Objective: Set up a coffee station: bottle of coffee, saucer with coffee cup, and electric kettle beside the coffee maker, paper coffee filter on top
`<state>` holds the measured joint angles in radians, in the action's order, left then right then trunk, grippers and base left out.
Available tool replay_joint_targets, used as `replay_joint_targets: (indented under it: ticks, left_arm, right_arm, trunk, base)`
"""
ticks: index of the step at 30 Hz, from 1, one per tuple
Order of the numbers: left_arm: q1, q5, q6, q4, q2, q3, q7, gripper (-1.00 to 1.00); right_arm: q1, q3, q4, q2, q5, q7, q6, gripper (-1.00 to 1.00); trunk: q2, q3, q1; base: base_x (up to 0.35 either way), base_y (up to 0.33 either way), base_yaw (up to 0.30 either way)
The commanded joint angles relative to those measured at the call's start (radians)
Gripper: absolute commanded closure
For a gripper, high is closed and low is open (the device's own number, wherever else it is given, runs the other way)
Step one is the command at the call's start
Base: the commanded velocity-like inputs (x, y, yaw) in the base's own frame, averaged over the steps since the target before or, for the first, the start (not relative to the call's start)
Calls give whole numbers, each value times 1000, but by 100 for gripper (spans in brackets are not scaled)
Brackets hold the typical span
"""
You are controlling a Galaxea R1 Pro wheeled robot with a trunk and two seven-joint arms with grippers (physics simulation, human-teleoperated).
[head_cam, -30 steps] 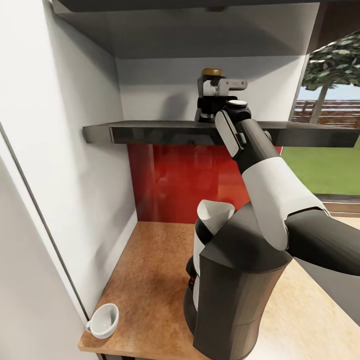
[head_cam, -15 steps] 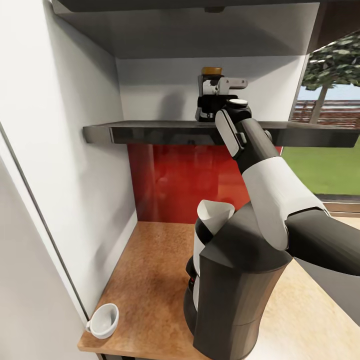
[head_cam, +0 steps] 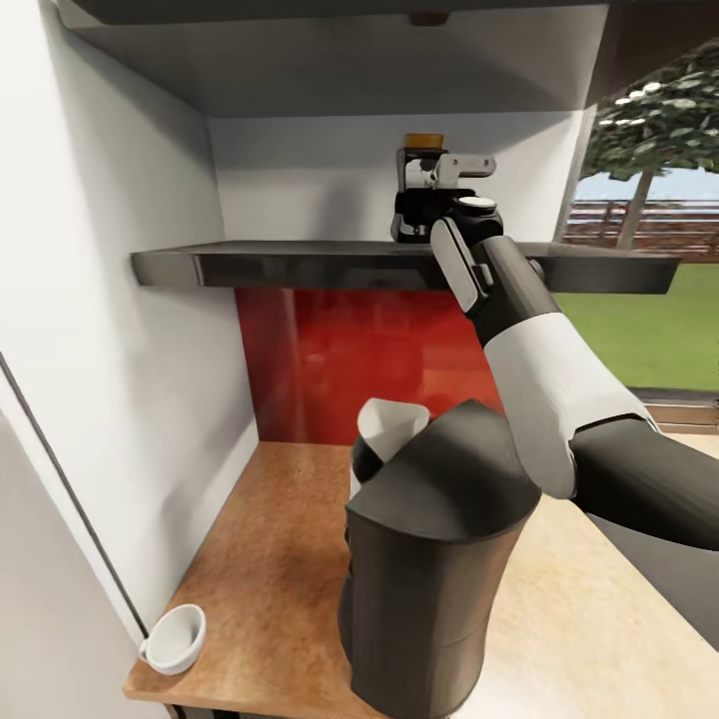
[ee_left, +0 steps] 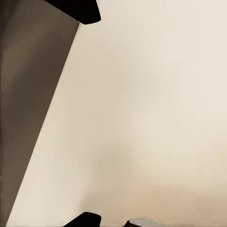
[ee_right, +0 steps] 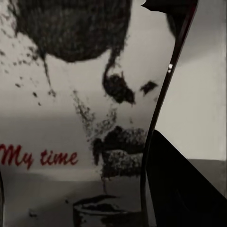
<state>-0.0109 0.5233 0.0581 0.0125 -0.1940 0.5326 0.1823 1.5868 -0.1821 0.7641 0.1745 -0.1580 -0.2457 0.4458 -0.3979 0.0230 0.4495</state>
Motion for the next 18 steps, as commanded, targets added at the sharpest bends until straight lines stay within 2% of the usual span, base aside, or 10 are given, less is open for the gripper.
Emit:
replay_joint_targets:
  ticks: [1,6,18]
  left_arm:
    - [0,11,14,1,1,7,2,-100]
    - [0,11,48,3,3,7,3,-100]
    - [0,11,52,2,5,7,3,-100]
  right_arm:
    - [1,-2,1,0,-12,-11,2,100]
    - [1,-2,1,0,-12,-11,2,100]
    - [1,-2,26,0,-12,-11,4,100]
  trunk:
    - [-2,2,0]
    - [-2,2,0]
    - [-2,2,0]
  base:
    - [-62,-273,0]
    - [-112,-273,0]
    - [-131,-272,0]
